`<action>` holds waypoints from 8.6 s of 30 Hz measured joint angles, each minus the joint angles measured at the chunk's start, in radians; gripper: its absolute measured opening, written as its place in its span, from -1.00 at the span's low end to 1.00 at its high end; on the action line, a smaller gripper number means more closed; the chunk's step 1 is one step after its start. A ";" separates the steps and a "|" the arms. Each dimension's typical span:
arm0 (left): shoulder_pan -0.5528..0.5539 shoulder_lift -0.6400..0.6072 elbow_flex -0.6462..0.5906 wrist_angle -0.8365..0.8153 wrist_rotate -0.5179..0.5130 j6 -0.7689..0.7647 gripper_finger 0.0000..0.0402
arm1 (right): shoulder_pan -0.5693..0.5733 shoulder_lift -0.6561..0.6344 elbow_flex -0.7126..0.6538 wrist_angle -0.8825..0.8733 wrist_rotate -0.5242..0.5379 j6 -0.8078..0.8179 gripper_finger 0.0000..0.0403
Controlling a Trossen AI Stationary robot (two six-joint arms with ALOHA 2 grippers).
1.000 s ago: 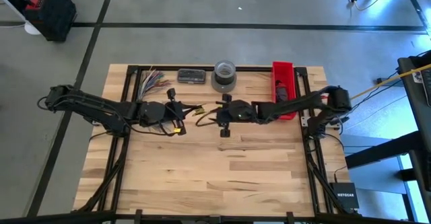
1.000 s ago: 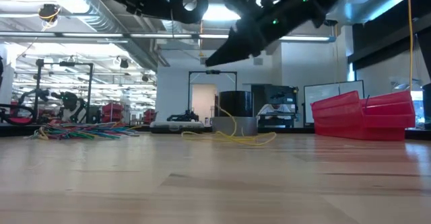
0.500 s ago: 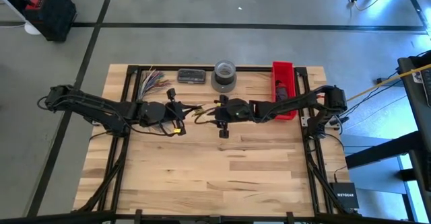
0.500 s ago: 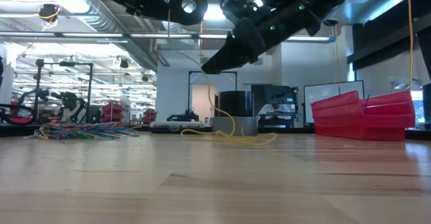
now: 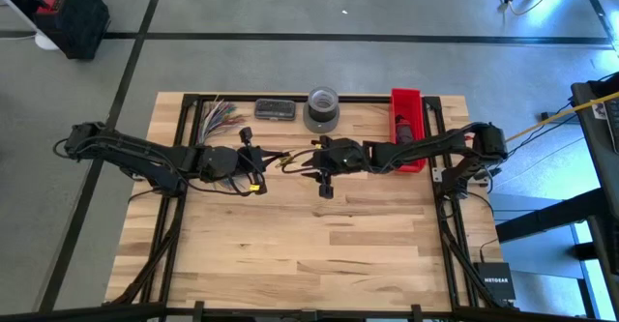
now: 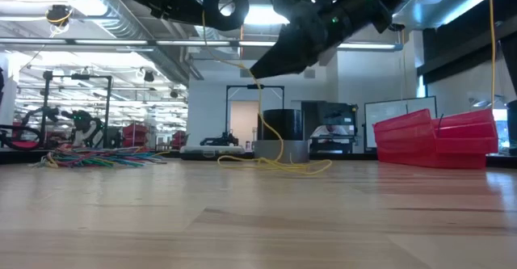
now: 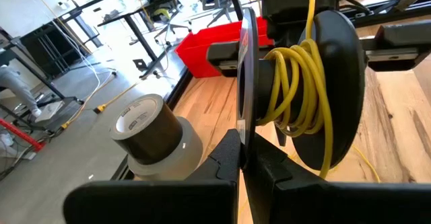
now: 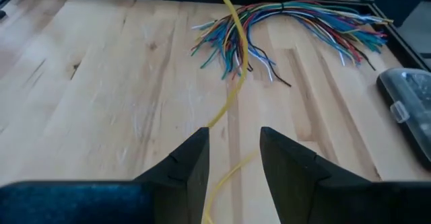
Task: Coil cords
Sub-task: Coil the yellow wire onto the spool
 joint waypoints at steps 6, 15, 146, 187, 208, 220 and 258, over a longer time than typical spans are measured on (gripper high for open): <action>0.000 0.000 0.000 0.000 0.000 0.000 -1.00 | 0.000 0.000 0.000 0.000 -0.051 0.031 -0.33; 0.000 0.000 0.000 0.000 0.000 0.003 -1.00 | 0.000 0.026 0.000 0.052 -0.042 0.037 -0.33; -0.010 -0.047 0.000 -0.056 -0.019 -0.034 -1.00 | 0.011 0.203 0.028 0.285 0.061 -0.133 -0.62; 0.119 0.115 0.001 -0.180 -0.026 0.071 -1.00 | 0.123 -0.066 0.029 0.219 0.342 0.001 -0.98; 0.119 0.132 -0.002 -0.111 -0.074 0.069 -1.00 | 0.119 0.081 0.029 0.520 0.314 0.057 -0.97; 0.120 0.132 -0.002 -0.029 0.046 -0.027 -1.00 | 0.118 0.202 0.072 0.619 0.311 -0.052 -0.97; 0.032 -0.068 0.029 -0.237 0.111 -0.092 -1.00 | 0.167 0.242 0.142 0.316 0.626 -0.266 -0.74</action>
